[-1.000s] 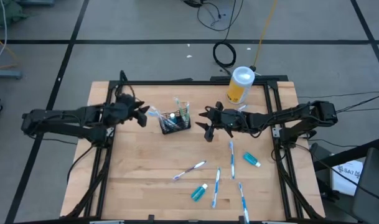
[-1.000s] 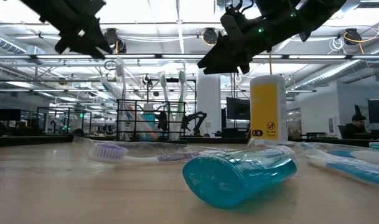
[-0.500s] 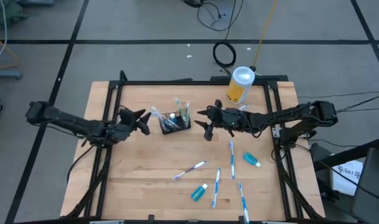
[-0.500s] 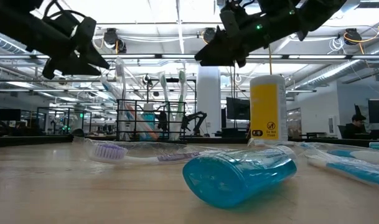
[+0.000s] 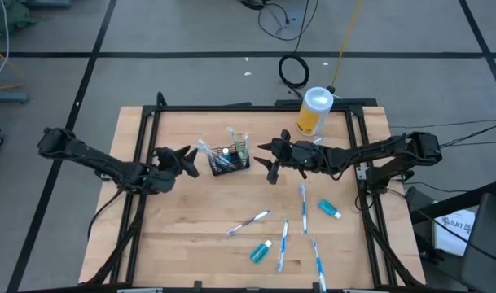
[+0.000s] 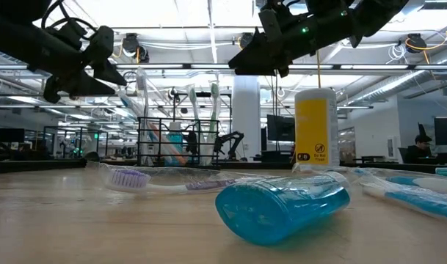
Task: Pick & Place toothbrushing station
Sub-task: Adjust the toothbrushes in the black mesh organizer
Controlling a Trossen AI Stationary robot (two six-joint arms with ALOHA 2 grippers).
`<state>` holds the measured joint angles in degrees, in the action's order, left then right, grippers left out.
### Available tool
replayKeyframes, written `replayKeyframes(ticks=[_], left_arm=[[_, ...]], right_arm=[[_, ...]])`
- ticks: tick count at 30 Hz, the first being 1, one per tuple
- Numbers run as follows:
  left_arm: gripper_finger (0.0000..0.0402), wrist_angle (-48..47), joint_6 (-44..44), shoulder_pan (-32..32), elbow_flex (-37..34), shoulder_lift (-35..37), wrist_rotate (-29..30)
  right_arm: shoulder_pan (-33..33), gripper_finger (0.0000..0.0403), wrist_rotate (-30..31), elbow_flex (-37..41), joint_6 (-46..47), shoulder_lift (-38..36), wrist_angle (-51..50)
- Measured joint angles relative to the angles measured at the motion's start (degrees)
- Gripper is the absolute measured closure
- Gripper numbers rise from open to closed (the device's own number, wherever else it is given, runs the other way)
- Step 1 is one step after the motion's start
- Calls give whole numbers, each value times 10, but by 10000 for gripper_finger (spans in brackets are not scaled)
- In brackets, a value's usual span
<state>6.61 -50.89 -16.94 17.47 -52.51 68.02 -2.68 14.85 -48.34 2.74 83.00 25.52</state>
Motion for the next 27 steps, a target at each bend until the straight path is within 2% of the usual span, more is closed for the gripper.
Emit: replayKeyframes(ticks=[15, 21, 27], left_arm=[[225, -3, -113, 83, 0, 0, -81], [225, -3, -123, 127, 0, 0, -138], [225, 17, -100, 155, 0, 0, -150]], right_arm=[[0, 206, 0, 0, 0, 0, 0], [0, 206, 0, 0, 0, 0, 0], [0, 206, 0, 0, 0, 0, -1]])
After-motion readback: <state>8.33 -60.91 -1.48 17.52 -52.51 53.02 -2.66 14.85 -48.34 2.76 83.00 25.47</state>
